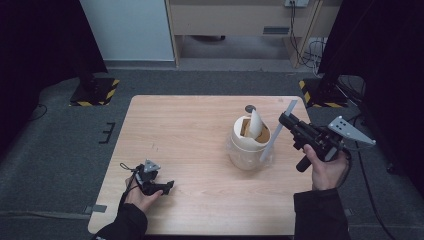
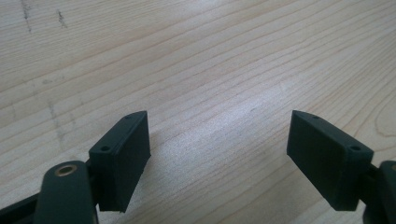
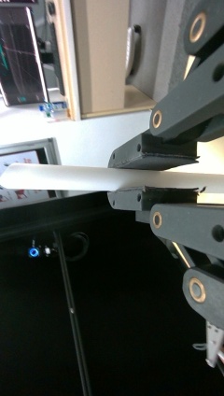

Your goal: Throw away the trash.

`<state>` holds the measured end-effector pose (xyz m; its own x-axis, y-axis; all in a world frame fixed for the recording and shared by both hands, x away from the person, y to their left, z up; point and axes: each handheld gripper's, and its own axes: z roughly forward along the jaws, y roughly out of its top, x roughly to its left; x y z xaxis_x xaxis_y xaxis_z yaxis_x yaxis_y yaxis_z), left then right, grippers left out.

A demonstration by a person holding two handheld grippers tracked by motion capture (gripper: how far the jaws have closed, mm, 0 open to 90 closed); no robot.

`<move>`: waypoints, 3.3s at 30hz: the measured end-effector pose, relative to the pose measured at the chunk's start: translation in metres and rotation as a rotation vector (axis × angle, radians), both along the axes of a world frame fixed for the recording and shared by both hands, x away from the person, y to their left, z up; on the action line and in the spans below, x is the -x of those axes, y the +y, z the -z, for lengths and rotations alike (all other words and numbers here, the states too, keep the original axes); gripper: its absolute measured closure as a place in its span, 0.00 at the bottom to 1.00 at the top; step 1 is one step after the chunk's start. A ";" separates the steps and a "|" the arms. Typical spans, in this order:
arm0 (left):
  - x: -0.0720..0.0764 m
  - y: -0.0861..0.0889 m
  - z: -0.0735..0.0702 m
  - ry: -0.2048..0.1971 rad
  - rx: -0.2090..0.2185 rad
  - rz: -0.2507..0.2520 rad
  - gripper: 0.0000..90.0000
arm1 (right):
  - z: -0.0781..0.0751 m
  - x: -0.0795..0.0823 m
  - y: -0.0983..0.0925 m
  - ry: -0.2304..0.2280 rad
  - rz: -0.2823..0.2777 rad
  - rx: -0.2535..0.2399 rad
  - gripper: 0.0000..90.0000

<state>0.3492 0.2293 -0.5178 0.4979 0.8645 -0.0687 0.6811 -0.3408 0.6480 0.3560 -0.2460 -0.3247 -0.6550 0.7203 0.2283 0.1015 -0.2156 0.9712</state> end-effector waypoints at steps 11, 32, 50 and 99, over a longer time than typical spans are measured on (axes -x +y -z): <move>0.000 -0.004 0.006 -0.005 -0.032 0.016 0.18 | -0.011 -0.002 -0.001 -0.057 0.066 0.008 0.89; 0.001 -0.010 0.011 -0.028 -0.053 0.046 0.05 | -0.010 -0.041 0.011 -0.118 0.215 0.043 0.89; 0.001 -0.010 0.012 -0.028 -0.052 0.045 0.04 | 0.036 -0.063 0.020 -0.013 0.252 0.093 0.89; 0.002 -0.008 0.014 -0.046 -0.042 0.071 0.03 | 0.169 -0.041 -0.043 0.542 0.200 0.525 0.15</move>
<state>0.3469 0.2216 -0.5314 0.5596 0.8287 -0.0083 0.6240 -0.4147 0.6623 0.3969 -0.2886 -0.4936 -0.3958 0.9152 0.0756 0.5987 0.1947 0.7769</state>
